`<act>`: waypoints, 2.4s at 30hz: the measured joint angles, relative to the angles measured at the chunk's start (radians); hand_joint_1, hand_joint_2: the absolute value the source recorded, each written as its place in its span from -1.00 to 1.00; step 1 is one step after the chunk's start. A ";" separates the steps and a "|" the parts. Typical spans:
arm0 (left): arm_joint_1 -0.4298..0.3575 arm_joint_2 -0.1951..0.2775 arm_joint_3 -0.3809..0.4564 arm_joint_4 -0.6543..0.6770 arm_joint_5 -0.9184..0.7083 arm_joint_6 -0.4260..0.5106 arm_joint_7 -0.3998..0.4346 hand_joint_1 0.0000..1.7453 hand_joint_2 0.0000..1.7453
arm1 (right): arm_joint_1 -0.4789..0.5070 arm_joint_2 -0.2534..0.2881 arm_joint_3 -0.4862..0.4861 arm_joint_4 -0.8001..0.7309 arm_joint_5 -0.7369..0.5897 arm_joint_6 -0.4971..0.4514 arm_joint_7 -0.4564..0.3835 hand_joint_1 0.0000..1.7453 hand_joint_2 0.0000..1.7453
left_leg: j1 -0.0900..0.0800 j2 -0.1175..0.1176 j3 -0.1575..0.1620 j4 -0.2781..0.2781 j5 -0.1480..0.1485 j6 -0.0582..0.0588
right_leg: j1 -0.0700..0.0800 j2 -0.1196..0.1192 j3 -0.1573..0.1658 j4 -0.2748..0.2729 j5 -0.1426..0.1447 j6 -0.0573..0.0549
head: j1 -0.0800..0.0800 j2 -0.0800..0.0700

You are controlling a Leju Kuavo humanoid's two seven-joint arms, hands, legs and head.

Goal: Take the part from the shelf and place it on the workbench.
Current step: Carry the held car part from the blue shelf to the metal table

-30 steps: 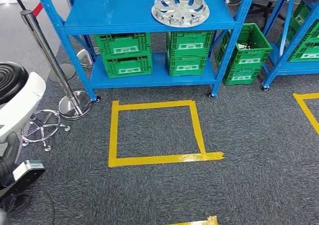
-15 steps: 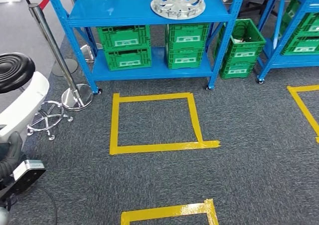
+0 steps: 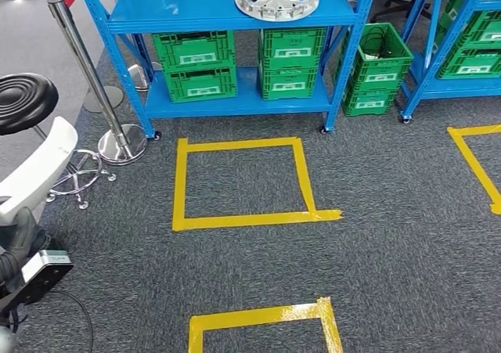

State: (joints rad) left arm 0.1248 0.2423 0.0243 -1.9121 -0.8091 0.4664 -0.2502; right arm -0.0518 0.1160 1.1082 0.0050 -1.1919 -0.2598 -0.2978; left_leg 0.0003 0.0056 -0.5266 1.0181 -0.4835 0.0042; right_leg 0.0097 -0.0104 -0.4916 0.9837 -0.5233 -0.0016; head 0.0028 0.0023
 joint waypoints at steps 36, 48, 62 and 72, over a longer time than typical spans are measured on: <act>-0.013 -0.019 -0.025 -0.012 -0.013 -0.019 0.003 1.00 1.00 | 0.005 0.001 0.070 0.000 0.006 -0.041 -0.041 -1.00 -1.00 | 0.004 0.010 -0.035 -0.022 0.023 0.027 | -0.009 -0.008 -0.101 0.177 -0.097 0.030 | 0.005 0.000; -0.092 -0.024 -0.109 0.002 -0.030 -0.049 0.034 1.00 1.00 | 0.039 0.003 0.071 0.000 0.019 0.074 0.108 -1.00 -1.00 | 0.005 -0.100 -0.068 0.000 0.032 -0.006 | -0.020 0.057 -0.031 0.011 0.014 0.007 | 0.003 0.000; -0.125 -0.015 -0.158 0.021 -0.024 -0.033 0.055 1.00 1.00 | 0.068 0.006 0.069 0.000 0.012 0.099 0.059 -1.00 -1.00 | -0.008 0.050 -0.041 -0.008 0.012 0.008 | -0.003 -0.098 -0.024 0.010 0.002 0.015 | -0.009 0.000; -0.093 -0.014 -0.163 0.022 -0.017 0.010 0.046 1.00 1.00 | 0.068 0.006 0.065 0.000 0.034 -0.043 -0.164 -1.00 -1.00 | -0.001 -0.063 -0.049 -0.012 0.026 0.030 | -0.015 0.034 -0.116 0.178 -0.039 0.032 | -0.007 0.000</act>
State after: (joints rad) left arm 0.0320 0.2286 -0.1389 -1.8902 -0.8265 0.4768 -0.2041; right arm 0.0167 0.1220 1.1734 0.0049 -1.1581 -0.3031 -0.4614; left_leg -0.0003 -0.0570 -0.5757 1.0064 -0.4578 0.0343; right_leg -0.0055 0.0234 -0.6080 1.1613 -0.5624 0.0300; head -0.0042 0.0023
